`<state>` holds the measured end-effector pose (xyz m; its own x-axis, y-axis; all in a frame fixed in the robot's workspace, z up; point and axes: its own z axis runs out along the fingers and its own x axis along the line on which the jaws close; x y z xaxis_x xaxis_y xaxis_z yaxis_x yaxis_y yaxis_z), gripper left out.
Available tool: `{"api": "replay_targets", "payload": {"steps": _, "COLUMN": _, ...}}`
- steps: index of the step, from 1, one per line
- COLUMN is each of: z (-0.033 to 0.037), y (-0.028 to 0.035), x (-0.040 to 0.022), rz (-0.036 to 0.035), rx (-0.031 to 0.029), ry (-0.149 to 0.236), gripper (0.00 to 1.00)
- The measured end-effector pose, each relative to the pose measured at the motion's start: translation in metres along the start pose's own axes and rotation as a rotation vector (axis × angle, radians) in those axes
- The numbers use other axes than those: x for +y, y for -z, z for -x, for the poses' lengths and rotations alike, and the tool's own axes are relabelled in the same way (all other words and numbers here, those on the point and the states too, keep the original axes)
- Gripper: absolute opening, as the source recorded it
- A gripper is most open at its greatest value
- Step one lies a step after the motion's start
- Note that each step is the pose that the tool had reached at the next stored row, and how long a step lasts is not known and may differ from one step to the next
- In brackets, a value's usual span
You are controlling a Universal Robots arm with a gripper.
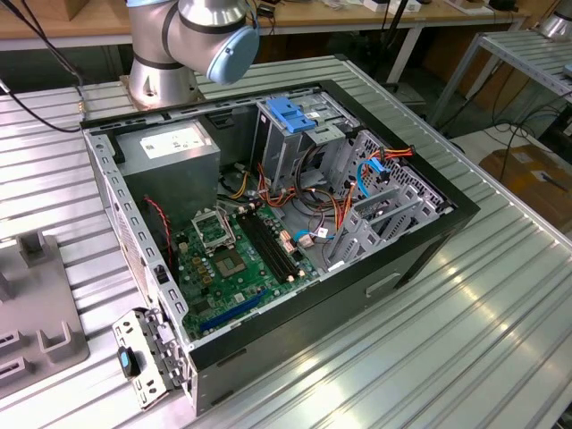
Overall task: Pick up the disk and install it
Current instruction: 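Pick up the disk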
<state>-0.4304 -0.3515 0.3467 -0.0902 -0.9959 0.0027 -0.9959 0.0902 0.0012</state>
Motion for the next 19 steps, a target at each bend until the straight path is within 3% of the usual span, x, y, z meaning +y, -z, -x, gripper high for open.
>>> {"api": "replay_targets", "payload": {"steps": 9, "z": 0.0051, "y": -0.0022, "x": 0.0002, "rz": -0.0022, "rx": -0.0002, "ry": 0.014, "gripper": 0.11}}
{"api": "replay_targets", "payload": {"steps": 19, "z": 0.0052, "y": -0.0039, "x": 0.0002, "rz": -0.0025, "rx": -0.0002, "ry": 0.015, "gripper": 0.11}}
